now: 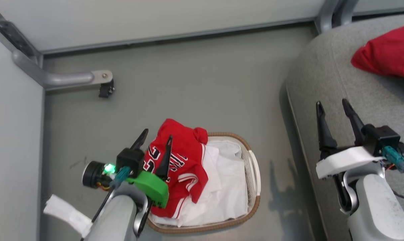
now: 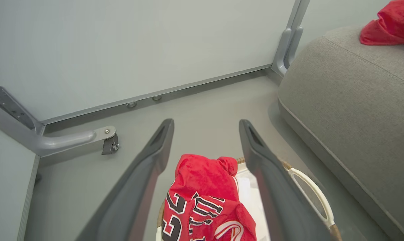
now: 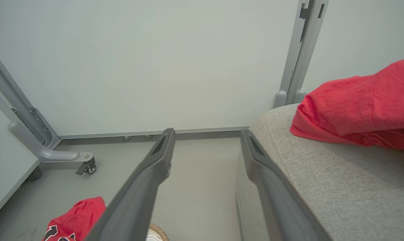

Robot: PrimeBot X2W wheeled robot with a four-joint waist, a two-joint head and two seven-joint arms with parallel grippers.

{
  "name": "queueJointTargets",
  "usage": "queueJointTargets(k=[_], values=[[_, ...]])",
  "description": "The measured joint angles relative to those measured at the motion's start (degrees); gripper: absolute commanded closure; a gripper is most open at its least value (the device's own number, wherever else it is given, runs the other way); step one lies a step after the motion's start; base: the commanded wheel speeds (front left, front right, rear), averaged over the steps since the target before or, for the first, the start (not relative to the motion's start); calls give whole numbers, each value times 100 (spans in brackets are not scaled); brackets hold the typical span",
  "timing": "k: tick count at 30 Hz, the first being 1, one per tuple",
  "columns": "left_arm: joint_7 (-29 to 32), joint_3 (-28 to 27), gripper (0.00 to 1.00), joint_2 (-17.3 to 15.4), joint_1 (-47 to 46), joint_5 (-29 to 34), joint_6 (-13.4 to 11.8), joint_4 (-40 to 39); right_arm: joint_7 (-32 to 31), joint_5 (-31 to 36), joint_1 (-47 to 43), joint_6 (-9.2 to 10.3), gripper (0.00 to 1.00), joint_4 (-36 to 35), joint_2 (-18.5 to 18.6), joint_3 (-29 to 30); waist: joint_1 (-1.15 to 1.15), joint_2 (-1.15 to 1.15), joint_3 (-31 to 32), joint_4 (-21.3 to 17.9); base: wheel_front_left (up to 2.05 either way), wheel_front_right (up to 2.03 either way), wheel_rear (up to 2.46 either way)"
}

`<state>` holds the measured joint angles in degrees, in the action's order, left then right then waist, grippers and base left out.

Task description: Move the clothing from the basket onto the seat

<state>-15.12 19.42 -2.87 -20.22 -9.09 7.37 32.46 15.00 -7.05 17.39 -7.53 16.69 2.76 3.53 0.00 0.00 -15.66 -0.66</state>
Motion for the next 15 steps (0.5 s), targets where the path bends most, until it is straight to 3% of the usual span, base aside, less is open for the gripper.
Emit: queueJointTargets(k=[15], values=[[1, 1625, 0, -164, -1918, 121, 10, 2568, 1, -260, 733, 0, 0, -468, 7, -338, 1, 0, -1625, -542, 0, 0, 0]])
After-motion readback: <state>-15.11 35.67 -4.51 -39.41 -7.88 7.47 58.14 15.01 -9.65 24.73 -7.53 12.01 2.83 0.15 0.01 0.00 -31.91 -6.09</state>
